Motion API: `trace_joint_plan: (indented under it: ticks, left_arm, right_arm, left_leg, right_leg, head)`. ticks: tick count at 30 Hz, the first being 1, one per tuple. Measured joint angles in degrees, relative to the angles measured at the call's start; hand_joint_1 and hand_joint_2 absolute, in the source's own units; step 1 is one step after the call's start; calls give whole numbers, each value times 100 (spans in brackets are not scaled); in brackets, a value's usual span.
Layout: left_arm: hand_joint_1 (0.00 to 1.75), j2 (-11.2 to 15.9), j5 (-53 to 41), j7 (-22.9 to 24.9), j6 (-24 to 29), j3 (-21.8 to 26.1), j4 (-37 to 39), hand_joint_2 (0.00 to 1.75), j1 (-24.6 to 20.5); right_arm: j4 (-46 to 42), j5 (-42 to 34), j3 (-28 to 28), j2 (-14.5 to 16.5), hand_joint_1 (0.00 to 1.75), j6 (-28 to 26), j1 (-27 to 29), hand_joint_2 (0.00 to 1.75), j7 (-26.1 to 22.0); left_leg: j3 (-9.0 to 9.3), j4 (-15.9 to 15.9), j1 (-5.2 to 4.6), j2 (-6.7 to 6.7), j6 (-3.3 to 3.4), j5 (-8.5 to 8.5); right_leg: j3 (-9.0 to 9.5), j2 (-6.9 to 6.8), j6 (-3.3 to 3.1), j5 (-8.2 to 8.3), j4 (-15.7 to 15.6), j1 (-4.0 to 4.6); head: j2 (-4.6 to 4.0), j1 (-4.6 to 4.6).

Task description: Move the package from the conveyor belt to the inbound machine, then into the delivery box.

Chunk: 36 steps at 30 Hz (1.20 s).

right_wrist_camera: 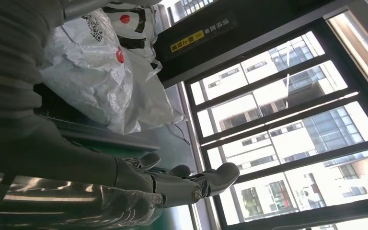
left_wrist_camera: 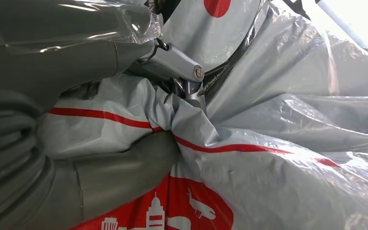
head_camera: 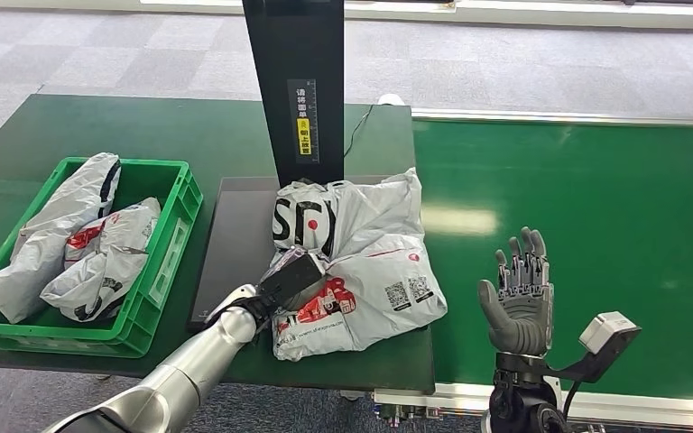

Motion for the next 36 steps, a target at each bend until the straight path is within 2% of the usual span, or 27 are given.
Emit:
trace_joint_plan:
  ticks: [12,16,19,21,23,26,29,33,36]
  left_arm:
    - [175,1,33,-32,0,1,2,175,1]
    - [175,17,298,-336,13,43,-21,175,77]
    - [175,50,686,-692,36,169,-299,175,345]
    - [175,114,1059,-831,37,300,-863,175,696]
    - [175,215,1406,-854,70,435,-1736,175,1125]
    - [175,410,1818,-1010,393,693,-3382,175,1821]
    - [175,578,2300,-1223,647,1209,-5130,175,2503]
    - [175,651,2576,-1359,440,2056,-6792,175,3029]
    - [175,657,2643,-1455,491,2558,-7527,175,3130]
  right_arm:
    - [0,-2,3,-2,0,-2,2,175,0]
    - [0,-15,7,-1,0,-52,5,175,-1]
    - [-4,-32,6,-2,0,-110,38,175,-8]
    - [-29,-42,3,-2,0,-142,110,175,-16]
    - [-89,-45,-3,-2,0,-163,221,175,-20]
    - [-231,-23,-25,1,0,-144,430,175,-52]
    - [-359,-7,-104,0,0,-34,649,175,-146]
    - [-444,-7,-231,4,0,127,813,175,-189]
    - [-475,-15,-279,16,0,204,881,175,-202]
  left_leg:
    - [0,0,0,0,0,0]
    - [-1,0,0,1,0,0]
    - [-6,0,0,6,0,0]
    - [-18,0,0,10,-1,0]
    - [-37,0,1,12,-1,0]
    - [-62,0,3,16,-3,-2]
    - [-74,0,7,28,-10,-8]
    - [-79,-1,8,30,-12,-11]
    - [-79,-1,8,25,-12,-10]
  right_leg:
    - [1,0,0,0,0,0]
    - [-1,0,0,0,0,0]
    - [-10,2,0,0,1,0]
    - [-25,5,0,0,2,0]
    - [-45,8,0,0,2,1]
    - [-70,13,-1,0,5,2]
    - [-87,26,-7,-5,5,6]
    - [-93,26,-9,-8,4,7]
    - [-91,23,-9,-8,3,6]
  head:
    - [0,0]
    - [0,0]
    - [0,0]
    - [0,-1]
    - [0,-1]
    - [0,-2]
    - [0,-2]
    - [0,-1]
    - [0,0]
